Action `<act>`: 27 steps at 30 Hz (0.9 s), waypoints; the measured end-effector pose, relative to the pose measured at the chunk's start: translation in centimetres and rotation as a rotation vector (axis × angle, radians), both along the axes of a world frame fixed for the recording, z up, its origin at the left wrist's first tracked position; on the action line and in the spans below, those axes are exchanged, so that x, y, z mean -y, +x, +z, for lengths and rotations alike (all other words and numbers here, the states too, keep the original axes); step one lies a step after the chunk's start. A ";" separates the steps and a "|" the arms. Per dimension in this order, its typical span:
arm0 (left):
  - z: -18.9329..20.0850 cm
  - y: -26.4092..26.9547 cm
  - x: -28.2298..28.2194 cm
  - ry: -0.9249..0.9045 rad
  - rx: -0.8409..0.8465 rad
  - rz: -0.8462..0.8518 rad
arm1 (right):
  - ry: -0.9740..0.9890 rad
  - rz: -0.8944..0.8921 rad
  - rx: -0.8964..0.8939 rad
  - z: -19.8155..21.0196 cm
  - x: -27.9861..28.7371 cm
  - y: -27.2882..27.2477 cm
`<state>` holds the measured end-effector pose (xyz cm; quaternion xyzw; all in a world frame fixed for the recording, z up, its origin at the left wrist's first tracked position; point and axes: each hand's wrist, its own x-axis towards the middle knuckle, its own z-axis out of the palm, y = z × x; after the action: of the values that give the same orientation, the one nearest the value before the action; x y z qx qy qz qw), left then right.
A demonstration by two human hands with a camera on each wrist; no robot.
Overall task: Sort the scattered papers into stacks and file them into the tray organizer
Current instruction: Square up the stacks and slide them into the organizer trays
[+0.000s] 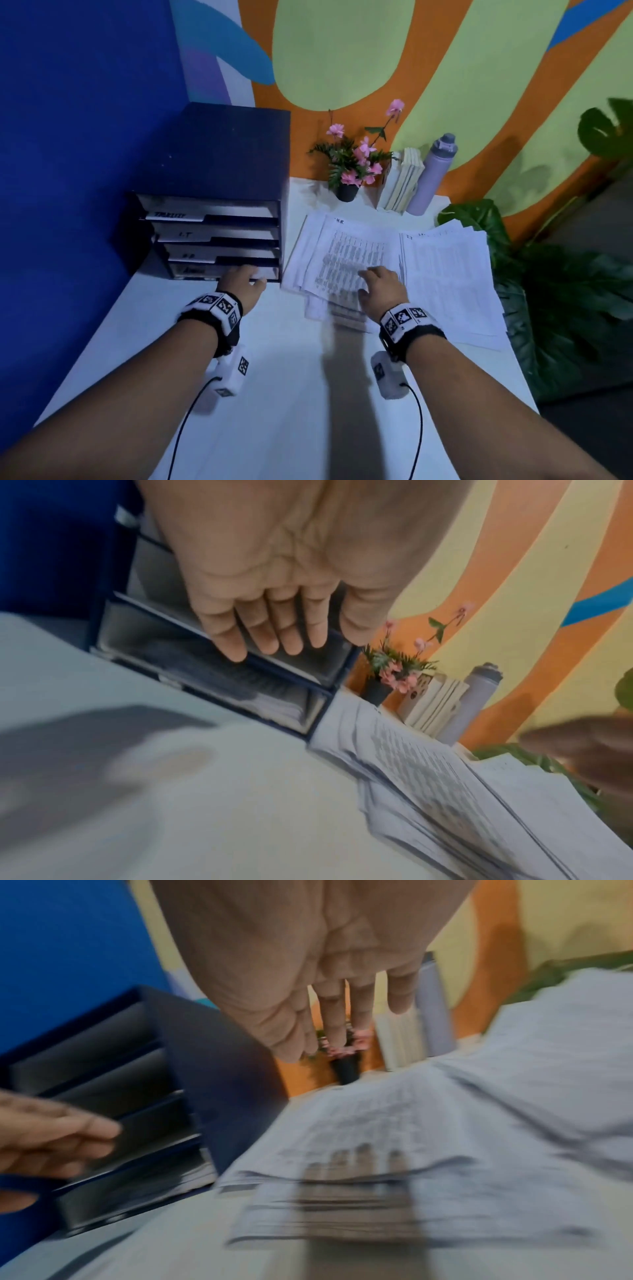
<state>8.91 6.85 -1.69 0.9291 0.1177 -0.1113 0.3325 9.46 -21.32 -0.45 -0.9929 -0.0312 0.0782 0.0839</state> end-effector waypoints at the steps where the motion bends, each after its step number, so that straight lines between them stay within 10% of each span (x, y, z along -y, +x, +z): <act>1: -0.2 0.1 1.0 -0.031 -0.042 0.000 | -0.002 -0.065 -0.032 -0.4 2.4 -0.1; 13: -4.4 2.9 10.7 -0.076 -0.374 0.153 | 0.105 -0.654 -0.190 -5.0 22.5 -0.9; 20: -10.6 7.3 12.3 -0.209 -0.348 0.483 | 0.202 -0.851 -0.244 -6.1 25.6 1.1; 27: -7.5 7.1 14.7 -0.075 -0.317 0.534 | 0.239 -0.879 -0.246 -7.7 26.3 3.0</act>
<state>16.06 -7.85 -9.18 0.8237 0.4035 -0.1677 0.3614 12.50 -47.65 -8.20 -0.8787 0.3935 0.1483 0.2260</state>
